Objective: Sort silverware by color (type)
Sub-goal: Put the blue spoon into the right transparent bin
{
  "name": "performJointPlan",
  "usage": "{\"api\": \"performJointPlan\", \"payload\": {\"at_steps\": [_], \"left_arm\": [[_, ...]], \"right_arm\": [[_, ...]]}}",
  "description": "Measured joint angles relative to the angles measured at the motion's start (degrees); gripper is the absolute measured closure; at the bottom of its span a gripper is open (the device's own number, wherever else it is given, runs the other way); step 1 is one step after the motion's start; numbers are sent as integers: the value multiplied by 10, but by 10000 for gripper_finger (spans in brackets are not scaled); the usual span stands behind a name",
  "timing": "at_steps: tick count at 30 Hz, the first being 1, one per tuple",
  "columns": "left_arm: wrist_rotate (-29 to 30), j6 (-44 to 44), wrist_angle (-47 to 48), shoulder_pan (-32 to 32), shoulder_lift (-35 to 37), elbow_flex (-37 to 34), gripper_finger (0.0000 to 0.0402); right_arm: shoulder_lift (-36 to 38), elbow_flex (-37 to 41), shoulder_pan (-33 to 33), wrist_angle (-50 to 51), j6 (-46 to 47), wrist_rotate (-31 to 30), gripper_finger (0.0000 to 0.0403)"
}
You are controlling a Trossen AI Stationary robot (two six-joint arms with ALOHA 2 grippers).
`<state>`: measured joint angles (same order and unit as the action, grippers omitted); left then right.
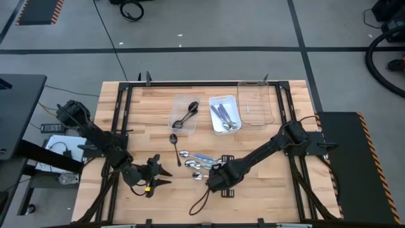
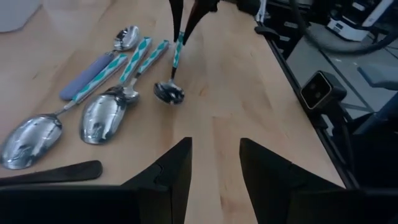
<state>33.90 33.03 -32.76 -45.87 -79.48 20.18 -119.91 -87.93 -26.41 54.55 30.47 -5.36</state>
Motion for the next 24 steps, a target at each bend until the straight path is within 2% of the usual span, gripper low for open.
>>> {"api": "performJointPlan", "payload": {"at_steps": [7,18,24], "left_arm": [[45,-2,0,2,0,0,260],[73,38,0,26,0,0,260],[75,47,0,30,0,0,260]], "right_arm": [[52,-1,32,42,-36,-34,368],[140,2,86,124,-66,-117,367],[209,68,134,113,-72,-130,367]]}}
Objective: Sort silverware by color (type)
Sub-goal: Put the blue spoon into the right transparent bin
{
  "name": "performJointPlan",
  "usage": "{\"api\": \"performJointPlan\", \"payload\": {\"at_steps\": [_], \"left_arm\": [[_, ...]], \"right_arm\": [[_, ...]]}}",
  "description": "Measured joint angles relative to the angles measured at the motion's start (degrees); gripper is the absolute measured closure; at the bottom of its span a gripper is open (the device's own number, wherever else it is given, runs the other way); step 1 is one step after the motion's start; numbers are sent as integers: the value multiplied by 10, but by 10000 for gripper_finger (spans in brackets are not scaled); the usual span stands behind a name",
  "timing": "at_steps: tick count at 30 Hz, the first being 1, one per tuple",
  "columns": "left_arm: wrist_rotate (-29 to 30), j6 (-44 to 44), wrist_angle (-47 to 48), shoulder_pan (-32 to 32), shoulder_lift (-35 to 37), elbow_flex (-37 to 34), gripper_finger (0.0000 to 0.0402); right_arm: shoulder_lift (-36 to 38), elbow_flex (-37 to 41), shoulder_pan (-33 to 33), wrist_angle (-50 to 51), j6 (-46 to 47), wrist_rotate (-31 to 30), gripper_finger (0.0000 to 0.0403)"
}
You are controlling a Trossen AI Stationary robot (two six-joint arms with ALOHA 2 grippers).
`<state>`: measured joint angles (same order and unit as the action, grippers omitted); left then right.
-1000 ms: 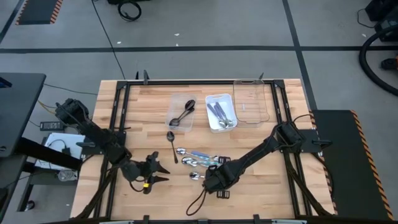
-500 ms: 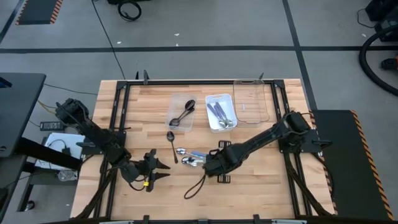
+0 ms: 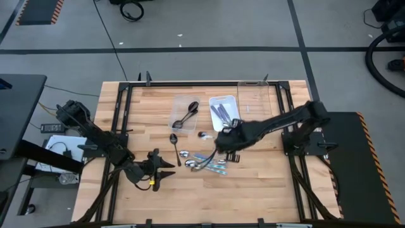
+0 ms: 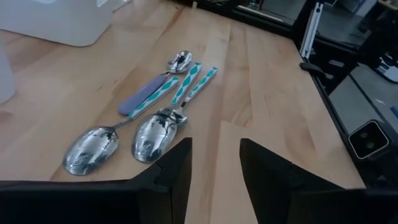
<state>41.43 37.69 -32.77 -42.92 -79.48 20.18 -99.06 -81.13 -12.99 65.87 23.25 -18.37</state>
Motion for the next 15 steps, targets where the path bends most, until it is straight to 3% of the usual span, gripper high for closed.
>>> {"api": "performJointPlan", "payload": {"at_steps": [15], "left_arm": [[18,7,5,0,0,0,260]], "right_arm": [[193,144,156,0,95,-17,367]]}}
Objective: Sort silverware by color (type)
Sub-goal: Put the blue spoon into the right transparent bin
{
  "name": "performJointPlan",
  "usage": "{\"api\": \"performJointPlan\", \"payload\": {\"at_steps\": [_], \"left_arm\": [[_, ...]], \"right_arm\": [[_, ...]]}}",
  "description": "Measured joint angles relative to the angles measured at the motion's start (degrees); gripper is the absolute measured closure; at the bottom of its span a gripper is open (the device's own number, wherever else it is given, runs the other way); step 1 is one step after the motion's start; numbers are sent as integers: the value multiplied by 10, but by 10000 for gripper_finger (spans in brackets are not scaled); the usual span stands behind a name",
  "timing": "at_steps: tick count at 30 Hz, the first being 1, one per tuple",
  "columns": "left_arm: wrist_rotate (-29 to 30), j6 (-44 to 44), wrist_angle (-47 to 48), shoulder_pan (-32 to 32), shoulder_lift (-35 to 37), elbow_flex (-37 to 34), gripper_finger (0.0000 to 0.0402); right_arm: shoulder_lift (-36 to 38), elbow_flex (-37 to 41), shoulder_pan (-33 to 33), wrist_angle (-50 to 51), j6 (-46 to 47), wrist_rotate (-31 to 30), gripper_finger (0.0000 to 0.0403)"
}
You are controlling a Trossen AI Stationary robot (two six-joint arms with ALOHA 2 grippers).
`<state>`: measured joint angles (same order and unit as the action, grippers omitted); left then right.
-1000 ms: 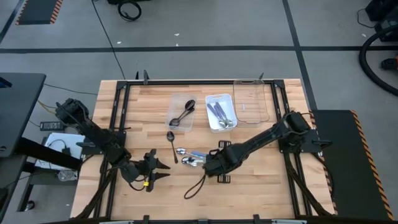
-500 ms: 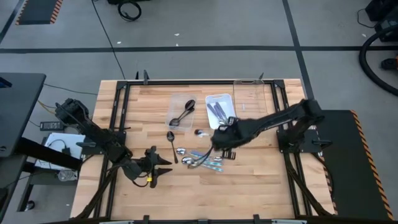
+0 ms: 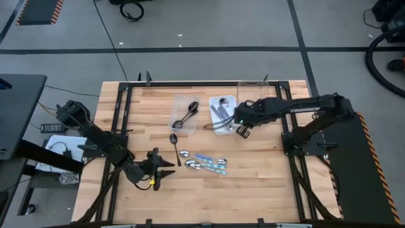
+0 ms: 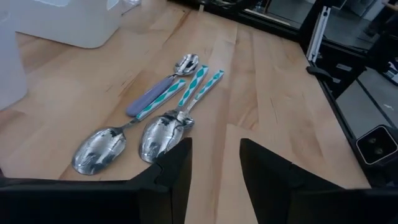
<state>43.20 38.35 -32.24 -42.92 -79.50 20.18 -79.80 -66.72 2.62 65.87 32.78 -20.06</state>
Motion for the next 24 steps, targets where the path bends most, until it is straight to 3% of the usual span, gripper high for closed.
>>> {"api": "performJointPlan", "payload": {"at_steps": [10,24], "left_arm": [[8,-11,13,0,0,0,260],[67,-106,13,11,0,0,260]], "right_arm": [[80,60,143,15,-2,2,367],[90,126,283,2,-45,77,366]]}}
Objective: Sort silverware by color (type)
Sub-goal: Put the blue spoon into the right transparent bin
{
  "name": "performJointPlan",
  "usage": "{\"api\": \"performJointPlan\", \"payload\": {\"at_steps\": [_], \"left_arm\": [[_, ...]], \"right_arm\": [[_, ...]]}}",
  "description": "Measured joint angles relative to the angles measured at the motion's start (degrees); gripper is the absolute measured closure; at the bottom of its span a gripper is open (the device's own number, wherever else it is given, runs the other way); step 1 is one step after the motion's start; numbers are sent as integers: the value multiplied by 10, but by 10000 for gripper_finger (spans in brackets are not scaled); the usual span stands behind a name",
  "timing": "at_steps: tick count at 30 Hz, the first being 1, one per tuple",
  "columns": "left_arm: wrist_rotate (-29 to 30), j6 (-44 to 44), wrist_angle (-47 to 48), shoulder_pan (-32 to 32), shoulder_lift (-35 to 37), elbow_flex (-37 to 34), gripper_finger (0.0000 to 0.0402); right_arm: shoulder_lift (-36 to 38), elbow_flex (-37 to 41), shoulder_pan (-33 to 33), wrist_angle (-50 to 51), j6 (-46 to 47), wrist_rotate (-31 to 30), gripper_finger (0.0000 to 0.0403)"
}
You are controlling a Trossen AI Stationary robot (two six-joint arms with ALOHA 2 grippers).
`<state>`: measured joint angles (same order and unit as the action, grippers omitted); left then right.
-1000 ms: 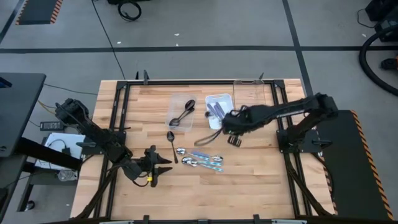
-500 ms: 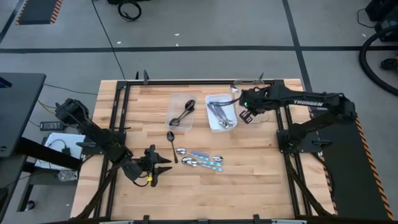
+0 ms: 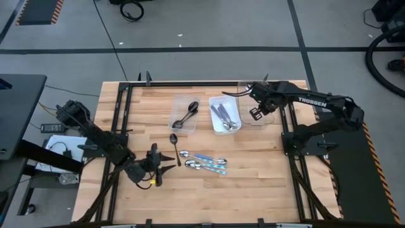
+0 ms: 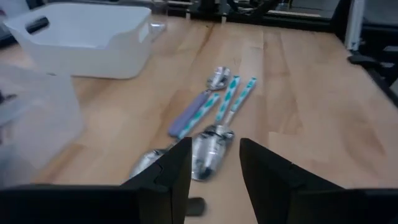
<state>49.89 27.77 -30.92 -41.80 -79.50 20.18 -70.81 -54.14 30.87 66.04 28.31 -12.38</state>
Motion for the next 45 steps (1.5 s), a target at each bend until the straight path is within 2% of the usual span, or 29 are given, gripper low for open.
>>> {"api": "performJointPlan", "payload": {"at_steps": [8,15,22,30,33,40,45], "left_arm": [[1,-57,-7,41,0,0,260],[-1,-61,-10,63,0,0,260],[-3,-58,-17,69,0,0,260],[-82,5,-18,66,0,0,260],[-83,33,-18,54,0,0,260],[-83,94,-18,17,0,0,260],[-63,116,-19,3,-4,0,260]], "right_arm": [[0,26,31,-30,-15,36,366],[-14,74,64,-112,-31,90,366],[-74,83,79,-143,-48,106,366],[-134,83,80,-162,-76,110,363],[-140,83,80,-164,-83,110,343],[-137,81,80,-162,-96,126,265],[-113,61,76,-157,-101,127,229]]}}
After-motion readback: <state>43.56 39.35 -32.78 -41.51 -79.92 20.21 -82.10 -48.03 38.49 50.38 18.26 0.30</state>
